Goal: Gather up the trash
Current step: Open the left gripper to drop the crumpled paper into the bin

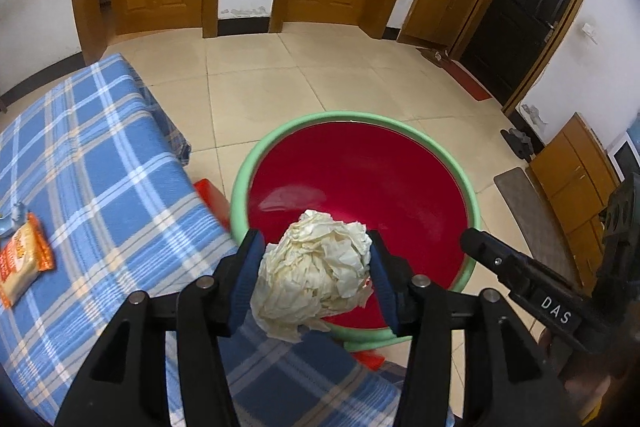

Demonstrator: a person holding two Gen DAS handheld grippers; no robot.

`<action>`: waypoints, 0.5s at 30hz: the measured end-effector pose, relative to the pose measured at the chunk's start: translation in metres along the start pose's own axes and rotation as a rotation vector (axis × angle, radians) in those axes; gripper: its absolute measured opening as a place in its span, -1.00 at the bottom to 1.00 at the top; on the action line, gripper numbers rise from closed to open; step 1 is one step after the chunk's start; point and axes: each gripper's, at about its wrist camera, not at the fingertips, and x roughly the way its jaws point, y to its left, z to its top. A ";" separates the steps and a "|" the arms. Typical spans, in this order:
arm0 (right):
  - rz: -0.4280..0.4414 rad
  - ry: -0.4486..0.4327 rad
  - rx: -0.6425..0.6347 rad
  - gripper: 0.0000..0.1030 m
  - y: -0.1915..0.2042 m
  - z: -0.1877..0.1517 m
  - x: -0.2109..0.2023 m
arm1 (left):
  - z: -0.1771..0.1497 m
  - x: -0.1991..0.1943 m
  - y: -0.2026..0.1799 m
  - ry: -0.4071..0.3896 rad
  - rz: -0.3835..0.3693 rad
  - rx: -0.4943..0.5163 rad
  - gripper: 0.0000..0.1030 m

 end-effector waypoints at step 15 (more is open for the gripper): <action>0.012 -0.002 -0.016 -0.42 0.007 -0.001 -0.003 | -0.002 -0.016 0.007 -0.023 0.028 -0.032 0.15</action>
